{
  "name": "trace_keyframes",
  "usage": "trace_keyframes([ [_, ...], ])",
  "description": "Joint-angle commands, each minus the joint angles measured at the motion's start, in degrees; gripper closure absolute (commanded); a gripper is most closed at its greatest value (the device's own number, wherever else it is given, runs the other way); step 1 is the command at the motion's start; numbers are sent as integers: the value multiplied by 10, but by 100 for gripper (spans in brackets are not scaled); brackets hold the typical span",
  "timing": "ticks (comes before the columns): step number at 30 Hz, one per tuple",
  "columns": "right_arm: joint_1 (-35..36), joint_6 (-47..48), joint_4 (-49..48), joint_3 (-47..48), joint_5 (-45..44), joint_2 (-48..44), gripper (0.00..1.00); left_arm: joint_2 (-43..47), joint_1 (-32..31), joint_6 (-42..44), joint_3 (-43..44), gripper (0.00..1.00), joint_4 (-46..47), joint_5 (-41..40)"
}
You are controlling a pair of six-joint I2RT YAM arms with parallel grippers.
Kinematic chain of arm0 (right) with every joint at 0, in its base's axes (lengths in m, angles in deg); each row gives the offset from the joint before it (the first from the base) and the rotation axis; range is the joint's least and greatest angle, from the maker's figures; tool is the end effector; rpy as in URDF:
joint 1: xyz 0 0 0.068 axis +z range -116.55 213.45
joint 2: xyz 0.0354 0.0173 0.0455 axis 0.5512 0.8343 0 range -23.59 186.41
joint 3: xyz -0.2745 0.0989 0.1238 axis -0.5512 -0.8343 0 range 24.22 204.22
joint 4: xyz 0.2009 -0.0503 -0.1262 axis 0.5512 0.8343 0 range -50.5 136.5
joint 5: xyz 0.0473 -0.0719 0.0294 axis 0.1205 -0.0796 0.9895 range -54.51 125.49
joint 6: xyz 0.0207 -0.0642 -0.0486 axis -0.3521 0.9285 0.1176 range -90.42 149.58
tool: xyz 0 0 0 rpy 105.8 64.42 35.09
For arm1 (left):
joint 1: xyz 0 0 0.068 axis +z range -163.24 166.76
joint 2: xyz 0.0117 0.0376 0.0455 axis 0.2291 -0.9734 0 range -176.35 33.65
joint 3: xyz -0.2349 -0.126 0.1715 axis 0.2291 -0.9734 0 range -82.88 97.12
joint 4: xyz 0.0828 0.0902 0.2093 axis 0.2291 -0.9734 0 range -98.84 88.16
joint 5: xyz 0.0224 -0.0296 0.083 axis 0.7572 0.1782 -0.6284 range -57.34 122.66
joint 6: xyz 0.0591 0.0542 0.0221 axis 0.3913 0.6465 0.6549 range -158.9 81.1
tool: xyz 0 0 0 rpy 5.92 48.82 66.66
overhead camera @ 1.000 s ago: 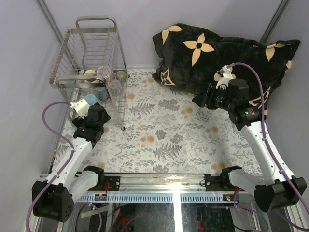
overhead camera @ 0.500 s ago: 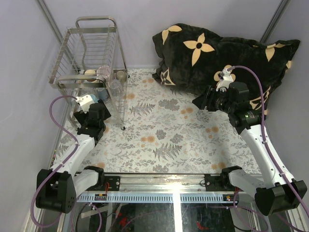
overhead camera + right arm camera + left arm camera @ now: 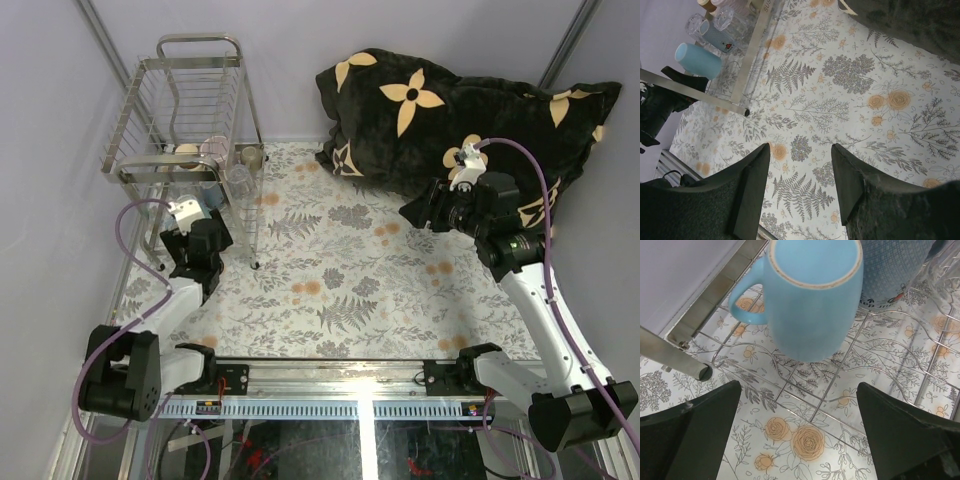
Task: Unload the cups from the dish rack
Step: Unload the cup from the dish rack.
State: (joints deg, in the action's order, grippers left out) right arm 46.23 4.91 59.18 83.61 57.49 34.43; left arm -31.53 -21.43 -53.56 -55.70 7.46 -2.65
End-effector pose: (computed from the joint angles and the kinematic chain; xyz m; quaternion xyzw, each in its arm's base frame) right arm 0.2022 0.0738 0.3969 -0.0288 0.8030 0.3310 0.4948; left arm 0.2247 0.0101 0.2393 -0.2006 0.8097 0.1596 0.5278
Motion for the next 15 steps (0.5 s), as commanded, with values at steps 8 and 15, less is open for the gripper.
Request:
trace_keyframes([
  [8, 5, 2, -25, -8, 4, -27, 40, -54, 9, 0, 22, 0, 83, -36],
  [15, 4, 1, -26, -17, 1, -37, 40, -60, 11, 6, 36, 0, 74, -74],
])
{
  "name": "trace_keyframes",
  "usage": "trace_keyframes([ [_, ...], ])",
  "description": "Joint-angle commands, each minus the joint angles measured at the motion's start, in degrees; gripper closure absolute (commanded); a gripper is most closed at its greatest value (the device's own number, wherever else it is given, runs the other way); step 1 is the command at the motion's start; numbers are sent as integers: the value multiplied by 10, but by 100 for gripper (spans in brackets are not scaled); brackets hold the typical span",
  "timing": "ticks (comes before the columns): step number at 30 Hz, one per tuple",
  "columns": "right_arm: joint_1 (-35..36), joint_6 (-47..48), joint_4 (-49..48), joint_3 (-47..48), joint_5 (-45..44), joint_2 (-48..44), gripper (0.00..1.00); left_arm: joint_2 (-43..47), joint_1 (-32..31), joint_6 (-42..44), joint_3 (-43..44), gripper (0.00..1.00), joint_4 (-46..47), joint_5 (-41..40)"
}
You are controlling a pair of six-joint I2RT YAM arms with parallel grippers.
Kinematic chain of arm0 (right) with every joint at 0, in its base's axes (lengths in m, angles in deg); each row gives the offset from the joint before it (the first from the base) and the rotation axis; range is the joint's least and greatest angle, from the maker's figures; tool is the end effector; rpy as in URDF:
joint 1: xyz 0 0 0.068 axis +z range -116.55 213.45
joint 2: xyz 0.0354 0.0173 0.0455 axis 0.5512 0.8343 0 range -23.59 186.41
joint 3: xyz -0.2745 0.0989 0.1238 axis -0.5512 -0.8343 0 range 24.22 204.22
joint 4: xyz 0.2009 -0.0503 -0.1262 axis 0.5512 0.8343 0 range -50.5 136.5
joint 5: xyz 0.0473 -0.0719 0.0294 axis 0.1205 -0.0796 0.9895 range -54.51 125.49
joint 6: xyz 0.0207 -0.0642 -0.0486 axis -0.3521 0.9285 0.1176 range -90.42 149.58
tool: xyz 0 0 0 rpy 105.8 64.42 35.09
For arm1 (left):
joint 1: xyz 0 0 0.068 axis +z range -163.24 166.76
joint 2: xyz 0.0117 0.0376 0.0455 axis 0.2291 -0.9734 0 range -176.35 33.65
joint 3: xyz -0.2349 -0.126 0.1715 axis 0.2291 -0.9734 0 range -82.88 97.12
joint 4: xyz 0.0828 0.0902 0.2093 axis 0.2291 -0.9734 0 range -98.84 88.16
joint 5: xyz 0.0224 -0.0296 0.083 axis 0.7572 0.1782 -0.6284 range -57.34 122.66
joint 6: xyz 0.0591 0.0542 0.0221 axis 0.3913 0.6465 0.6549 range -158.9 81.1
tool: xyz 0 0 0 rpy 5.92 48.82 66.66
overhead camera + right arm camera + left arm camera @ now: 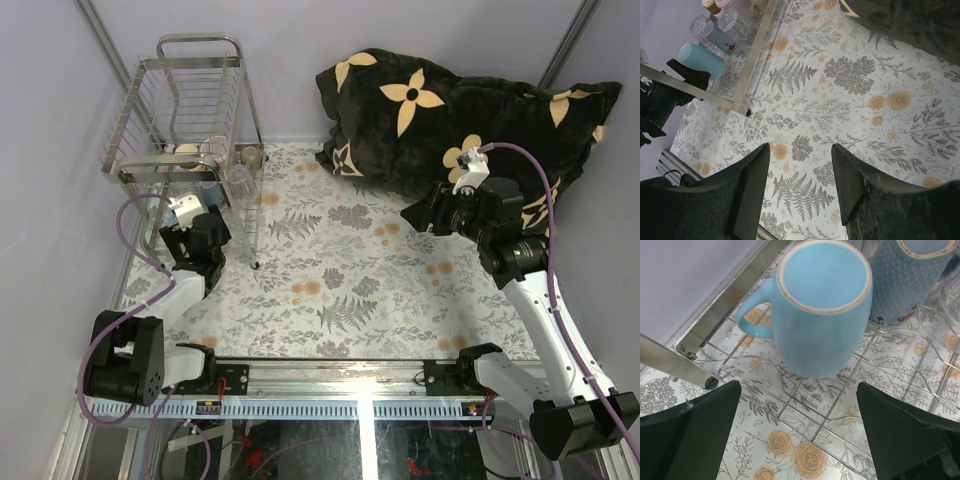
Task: Unload the cups from the dish rack
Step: Unload the cup from the dish rack.
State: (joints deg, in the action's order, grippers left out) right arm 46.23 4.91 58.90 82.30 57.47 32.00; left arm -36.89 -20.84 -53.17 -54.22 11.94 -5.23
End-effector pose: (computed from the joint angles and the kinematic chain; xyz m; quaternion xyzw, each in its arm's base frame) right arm 0.1913 0.0713 0.3974 -0.0313 0.7961 0.3327 0.5045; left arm 0.2439 0.0125 0.2380 -0.2139 0.8001 0.1811 0.5304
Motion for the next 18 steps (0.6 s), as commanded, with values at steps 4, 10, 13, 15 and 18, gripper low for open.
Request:
trace_keyframes([
  [4, 4, -2, -31, -9, 2, -15, 40, -16, 15, 6, 10, 0, 62, -60],
  [10, 4, -19, -50, -29, 10, -28, 40, -55, 33, 8, -7, 0, 161, -39],
  [13, 4, -26, -55, -43, 10, -40, 41, -75, 34, 9, -3, 0, 197, -23],
  [15, 4, -27, -56, -52, 5, -50, 41, -92, 33, 8, 4, 0, 209, -19],
  [18, 4, -27, -55, -66, -2, -71, 41, -120, 33, 10, 13, 0, 224, -21],
])
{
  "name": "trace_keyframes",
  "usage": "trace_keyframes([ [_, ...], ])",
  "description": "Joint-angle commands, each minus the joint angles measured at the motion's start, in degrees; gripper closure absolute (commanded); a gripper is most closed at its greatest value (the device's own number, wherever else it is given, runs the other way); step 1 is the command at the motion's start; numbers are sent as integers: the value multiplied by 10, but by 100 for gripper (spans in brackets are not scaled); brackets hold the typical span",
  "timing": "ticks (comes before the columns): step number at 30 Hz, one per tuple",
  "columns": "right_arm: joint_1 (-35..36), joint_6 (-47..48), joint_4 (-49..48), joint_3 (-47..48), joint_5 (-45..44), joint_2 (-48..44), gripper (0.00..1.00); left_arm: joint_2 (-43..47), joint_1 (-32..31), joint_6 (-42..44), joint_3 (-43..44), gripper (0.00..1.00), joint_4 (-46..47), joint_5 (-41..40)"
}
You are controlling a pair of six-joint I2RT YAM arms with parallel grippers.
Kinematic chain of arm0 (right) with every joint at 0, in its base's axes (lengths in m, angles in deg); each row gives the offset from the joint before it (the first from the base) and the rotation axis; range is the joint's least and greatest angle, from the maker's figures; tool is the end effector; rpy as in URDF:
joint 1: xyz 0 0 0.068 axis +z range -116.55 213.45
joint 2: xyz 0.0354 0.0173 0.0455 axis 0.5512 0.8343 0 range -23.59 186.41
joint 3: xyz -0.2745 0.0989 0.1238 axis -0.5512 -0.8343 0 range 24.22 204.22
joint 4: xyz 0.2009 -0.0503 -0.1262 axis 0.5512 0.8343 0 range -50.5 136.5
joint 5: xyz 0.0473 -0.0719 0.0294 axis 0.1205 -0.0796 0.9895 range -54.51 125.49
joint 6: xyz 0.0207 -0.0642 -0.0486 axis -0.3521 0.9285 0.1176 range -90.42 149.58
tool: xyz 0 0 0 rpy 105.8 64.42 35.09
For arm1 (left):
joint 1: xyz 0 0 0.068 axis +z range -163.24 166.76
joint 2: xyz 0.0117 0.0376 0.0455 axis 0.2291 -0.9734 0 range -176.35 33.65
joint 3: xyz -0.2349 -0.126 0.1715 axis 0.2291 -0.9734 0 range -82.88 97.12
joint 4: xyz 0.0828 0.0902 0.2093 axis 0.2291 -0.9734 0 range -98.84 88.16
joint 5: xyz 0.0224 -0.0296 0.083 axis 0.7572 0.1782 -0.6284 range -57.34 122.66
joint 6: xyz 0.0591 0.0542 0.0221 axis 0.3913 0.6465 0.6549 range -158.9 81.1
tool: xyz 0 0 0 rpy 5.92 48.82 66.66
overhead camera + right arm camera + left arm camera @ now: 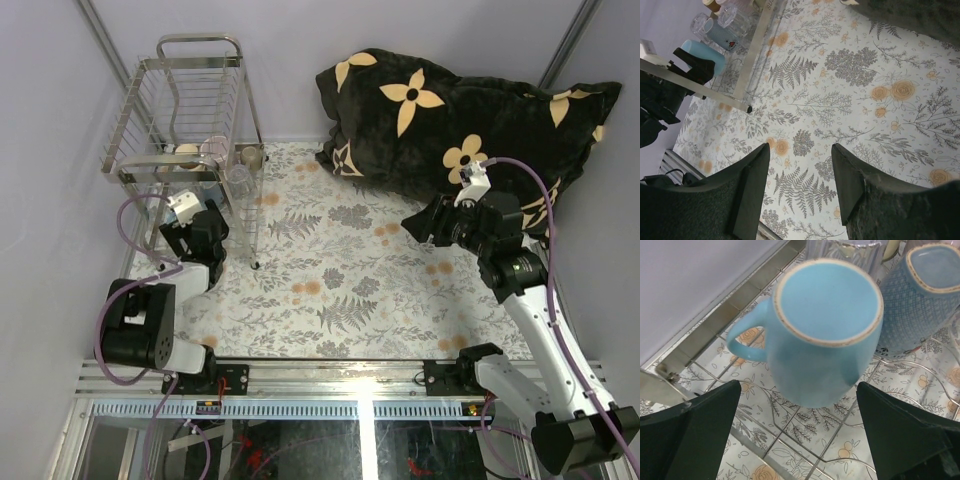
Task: Unload the cups from the dish rack
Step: Unload the cup from the dish rack.
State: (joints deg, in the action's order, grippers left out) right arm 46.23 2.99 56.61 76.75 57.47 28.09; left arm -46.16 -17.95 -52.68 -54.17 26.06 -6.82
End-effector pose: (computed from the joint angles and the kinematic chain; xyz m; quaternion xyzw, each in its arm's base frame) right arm 0.1770 0.0680 0.3800 -0.0192 0.7933 0.3420 0.5033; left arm 0.2755 0.0237 0.2296 -0.2475 0.7686 0.1951 0.5567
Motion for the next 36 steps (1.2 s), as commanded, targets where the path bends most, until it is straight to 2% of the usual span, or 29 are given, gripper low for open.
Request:
trace_keyframes([
  [1, 4, -7, -32, -16, -5, -38, 41, -33, 5, 6, 12, 0, 91, -6],
  [10, 4, -13, -43, -57, -9, -73, 41, -88, 5, 49, 4, 0, 187, 0],
  [16, 4, -16, -48, -78, -18, -93, 41, -127, 8, 51, 22, 0, 212, -1],
  [36, 4, -24, -73, -103, -26, -96, 41, -175, 33, 44, 74, 0, 208, 28],
])
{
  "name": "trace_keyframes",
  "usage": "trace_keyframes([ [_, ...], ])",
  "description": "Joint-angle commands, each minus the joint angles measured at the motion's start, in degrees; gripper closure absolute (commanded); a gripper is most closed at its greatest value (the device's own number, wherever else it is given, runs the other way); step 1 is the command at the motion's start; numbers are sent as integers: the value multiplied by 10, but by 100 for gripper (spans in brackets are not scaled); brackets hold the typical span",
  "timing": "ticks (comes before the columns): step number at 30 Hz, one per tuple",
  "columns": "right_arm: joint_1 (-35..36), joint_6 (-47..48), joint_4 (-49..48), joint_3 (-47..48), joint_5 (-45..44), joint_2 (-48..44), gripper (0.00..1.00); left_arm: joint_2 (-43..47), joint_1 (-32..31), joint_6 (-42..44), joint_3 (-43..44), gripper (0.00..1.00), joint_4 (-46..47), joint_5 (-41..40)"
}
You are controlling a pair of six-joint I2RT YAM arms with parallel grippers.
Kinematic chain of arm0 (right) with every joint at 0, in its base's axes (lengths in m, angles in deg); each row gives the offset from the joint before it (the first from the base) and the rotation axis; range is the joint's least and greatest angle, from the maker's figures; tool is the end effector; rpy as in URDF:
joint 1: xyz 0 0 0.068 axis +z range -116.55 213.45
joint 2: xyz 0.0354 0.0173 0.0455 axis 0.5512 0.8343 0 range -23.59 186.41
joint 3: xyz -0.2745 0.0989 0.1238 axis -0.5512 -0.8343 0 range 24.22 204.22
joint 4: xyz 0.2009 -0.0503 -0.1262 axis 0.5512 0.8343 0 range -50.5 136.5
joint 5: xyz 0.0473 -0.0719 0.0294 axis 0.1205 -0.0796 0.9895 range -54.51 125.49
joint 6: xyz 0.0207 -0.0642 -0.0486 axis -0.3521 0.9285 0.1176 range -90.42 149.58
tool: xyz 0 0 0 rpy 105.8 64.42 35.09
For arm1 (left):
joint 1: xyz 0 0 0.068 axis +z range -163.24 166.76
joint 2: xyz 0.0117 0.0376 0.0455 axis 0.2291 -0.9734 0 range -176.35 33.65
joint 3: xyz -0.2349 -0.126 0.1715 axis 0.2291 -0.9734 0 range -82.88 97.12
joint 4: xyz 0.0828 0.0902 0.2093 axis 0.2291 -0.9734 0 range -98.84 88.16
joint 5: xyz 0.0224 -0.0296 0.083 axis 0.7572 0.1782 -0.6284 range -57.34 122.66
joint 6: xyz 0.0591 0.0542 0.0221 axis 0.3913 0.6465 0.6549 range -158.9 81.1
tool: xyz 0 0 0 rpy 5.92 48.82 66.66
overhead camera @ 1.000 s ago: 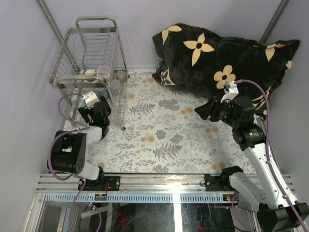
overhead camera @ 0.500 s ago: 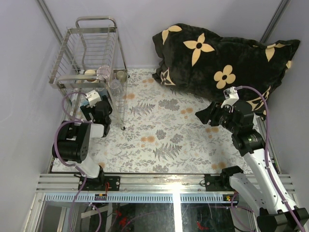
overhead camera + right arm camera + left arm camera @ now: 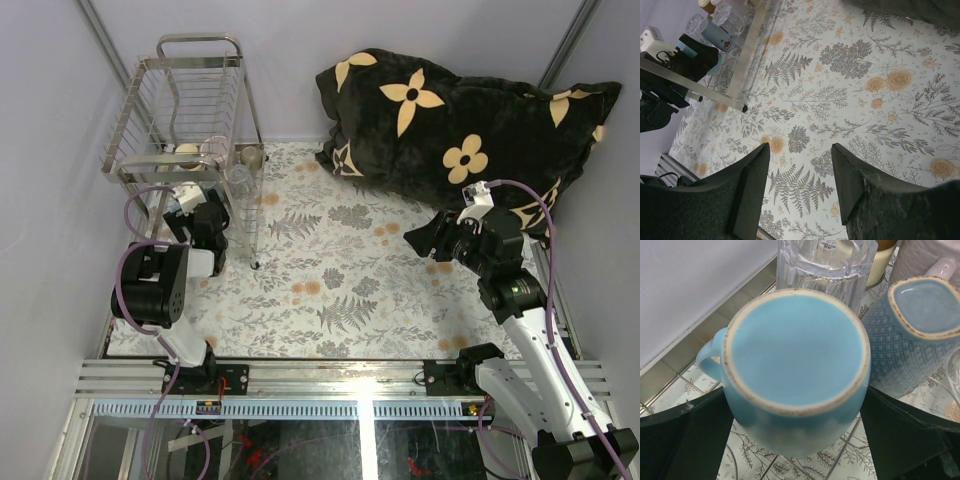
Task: Unload the cups from the dish rack
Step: Unload the cup from the dish rack.
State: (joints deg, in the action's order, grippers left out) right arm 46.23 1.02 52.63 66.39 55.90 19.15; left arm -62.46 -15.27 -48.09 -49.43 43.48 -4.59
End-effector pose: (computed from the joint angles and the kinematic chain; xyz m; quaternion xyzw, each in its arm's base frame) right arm 0.1466 0.0592 0.3476 -0.0022 0.7816 0.3449 0.5197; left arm 0.3366 0.0321 0.2098 -0.2365 0.7501 0.2012 0.5839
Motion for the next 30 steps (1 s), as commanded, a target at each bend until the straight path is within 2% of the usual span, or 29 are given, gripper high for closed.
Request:
trace_keyframes([
  [1, 4, -4, -33, 1, -11, -6, 41, -14, 6, -3, 30, 0, 30, 6],
  [12, 4, -4, -40, 4, -8, 9, 41, -1, 8, -18, 24, 24, 11, -4],
  [17, 4, 0, -43, 0, -7, 7, 41, 13, 8, -33, 16, 31, -8, -4],
  [20, 4, 1, -41, -2, -3, 4, 41, 23, 8, -36, 13, 43, -21, -2],
  [23, 5, 6, -36, 1, -3, 1, 41, 33, 8, -41, 10, 65, -37, 3],
  [30, 4, 9, -28, 1, 0, -9, 41, 69, 7, -56, -7, 78, -65, 6],
])
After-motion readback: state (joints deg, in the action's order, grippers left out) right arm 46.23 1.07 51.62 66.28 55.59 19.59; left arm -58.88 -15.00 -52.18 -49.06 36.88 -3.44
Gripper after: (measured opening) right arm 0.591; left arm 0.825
